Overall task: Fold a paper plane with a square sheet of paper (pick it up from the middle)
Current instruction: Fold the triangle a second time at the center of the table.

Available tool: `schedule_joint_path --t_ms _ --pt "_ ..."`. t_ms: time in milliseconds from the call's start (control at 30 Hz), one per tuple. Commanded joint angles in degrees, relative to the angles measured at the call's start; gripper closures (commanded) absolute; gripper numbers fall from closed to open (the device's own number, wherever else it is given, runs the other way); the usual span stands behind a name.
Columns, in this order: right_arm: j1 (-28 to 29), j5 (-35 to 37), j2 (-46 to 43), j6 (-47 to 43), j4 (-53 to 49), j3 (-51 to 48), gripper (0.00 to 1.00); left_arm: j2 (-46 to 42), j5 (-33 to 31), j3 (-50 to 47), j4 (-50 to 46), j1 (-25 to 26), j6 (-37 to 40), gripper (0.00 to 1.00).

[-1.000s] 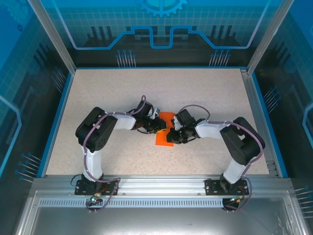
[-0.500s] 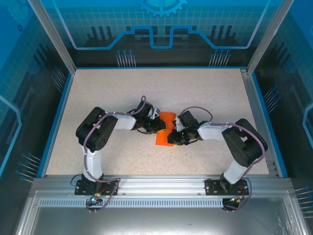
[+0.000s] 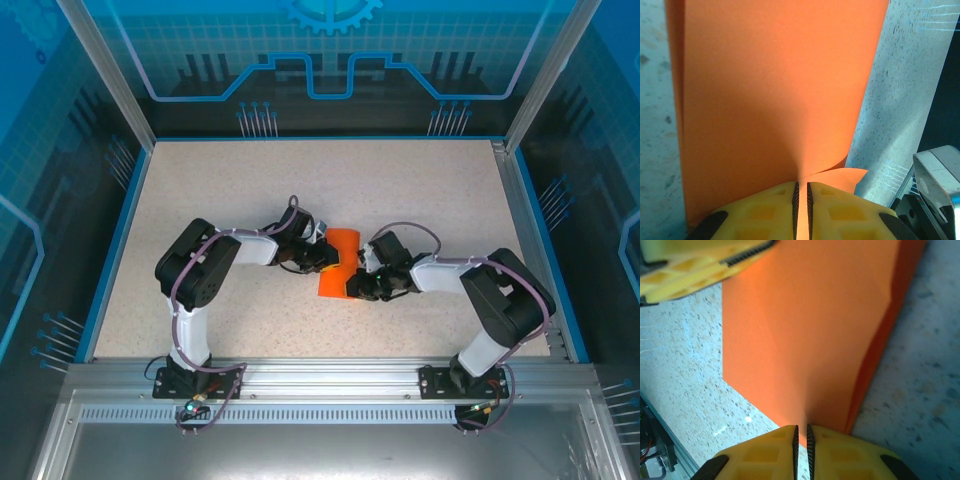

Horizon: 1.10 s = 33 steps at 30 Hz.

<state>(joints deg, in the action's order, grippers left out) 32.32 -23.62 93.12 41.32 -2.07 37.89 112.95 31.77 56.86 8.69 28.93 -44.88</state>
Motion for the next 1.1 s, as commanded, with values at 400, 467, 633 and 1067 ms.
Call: schedule_joint_path --t_ms 400,467,633,1067 --pt "-2.65 -0.56 -8.03 -0.32 -6.25 -3.1 0.83 1.67 -3.23 -1.13 -2.4 -0.82 0.71 0.83" --pt "-2.7 -0.47 -8.86 1.16 -4.35 -2.33 0.83 1.49 -3.19 -1.26 -2.39 -0.86 0.76 0.83" --pt "-2.74 0.55 -6.19 6.23 0.77 0.61 0.86 1.32 -3.08 -1.07 -2.54 -0.84 0.85 0.83" --pt "-2.45 11.28 -10.53 8.78 0.06 3.6 0.85 1.29 -2.89 -0.22 -3.07 -0.87 1.1 0.81"
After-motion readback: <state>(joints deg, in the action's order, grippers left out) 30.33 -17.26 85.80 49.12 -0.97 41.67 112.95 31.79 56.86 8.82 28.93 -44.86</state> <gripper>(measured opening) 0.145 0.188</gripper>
